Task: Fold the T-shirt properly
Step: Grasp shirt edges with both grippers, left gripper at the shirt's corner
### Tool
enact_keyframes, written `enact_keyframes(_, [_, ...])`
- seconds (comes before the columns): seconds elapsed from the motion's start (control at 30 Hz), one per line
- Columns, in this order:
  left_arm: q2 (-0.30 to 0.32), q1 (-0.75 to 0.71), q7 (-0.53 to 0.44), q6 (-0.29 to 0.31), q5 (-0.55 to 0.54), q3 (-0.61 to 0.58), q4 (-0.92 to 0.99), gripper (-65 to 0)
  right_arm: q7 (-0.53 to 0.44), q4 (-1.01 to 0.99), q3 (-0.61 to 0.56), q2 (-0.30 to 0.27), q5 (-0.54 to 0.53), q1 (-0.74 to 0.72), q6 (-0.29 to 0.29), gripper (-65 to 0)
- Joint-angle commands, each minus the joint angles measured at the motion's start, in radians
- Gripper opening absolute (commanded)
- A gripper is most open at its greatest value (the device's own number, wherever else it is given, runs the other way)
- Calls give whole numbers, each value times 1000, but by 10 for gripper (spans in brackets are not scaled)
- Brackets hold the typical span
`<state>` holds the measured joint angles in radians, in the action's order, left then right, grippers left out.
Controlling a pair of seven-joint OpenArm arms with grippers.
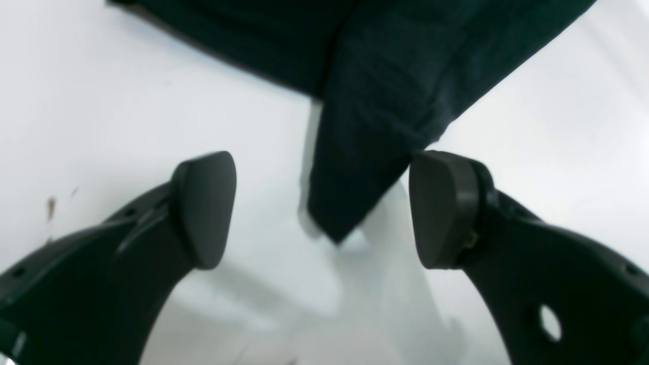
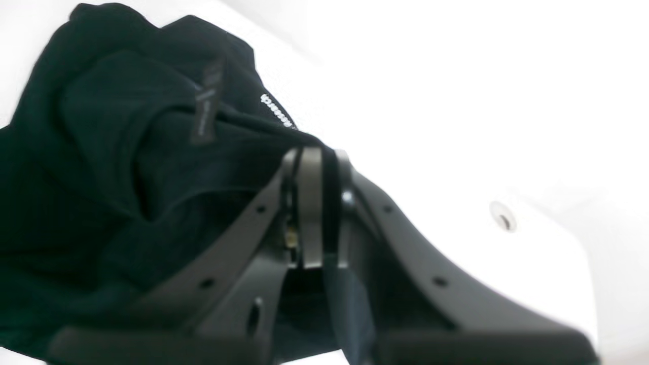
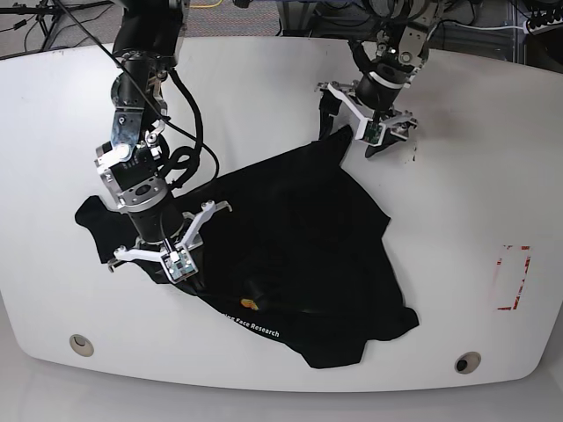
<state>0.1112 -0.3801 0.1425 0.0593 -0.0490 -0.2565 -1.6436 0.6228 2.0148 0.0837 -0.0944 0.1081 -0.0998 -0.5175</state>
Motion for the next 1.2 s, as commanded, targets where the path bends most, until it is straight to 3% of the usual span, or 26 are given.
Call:
enact_keyframes(0.0, [-11, 23, -24, 3, -2, -5, 0, -150, -33, 19, 4, -6, -5, -22, 6, -650])
enact_keyframes(0.27, [-51, 71, -24, 4, -2, -39, 76, -154, -33, 19, 3, -11, -6, -22, 6, -650])
enact_keyframes(0.33, [-51, 77, -24, 4, -2, -50, 95, -181, -33, 19, 3, -11, -6, -22, 4, -650])
enact_keyframes(0.57, [-46, 112, -22, 4, -4, -109, 151, -422, -33, 19, 3, -12, -6, -24, 4, -650])
enact_keyframes(0.7, [-49, 112, -22, 1, -4, -111, 156, -636, -33, 19, 4, -12, -6, -24, 4, -650])
enact_keyframes(1.17, [-18, 63, -22, 1, -7, -57, 78, -646, -33, 16, 47, -9, -5, -28, 13, -650])
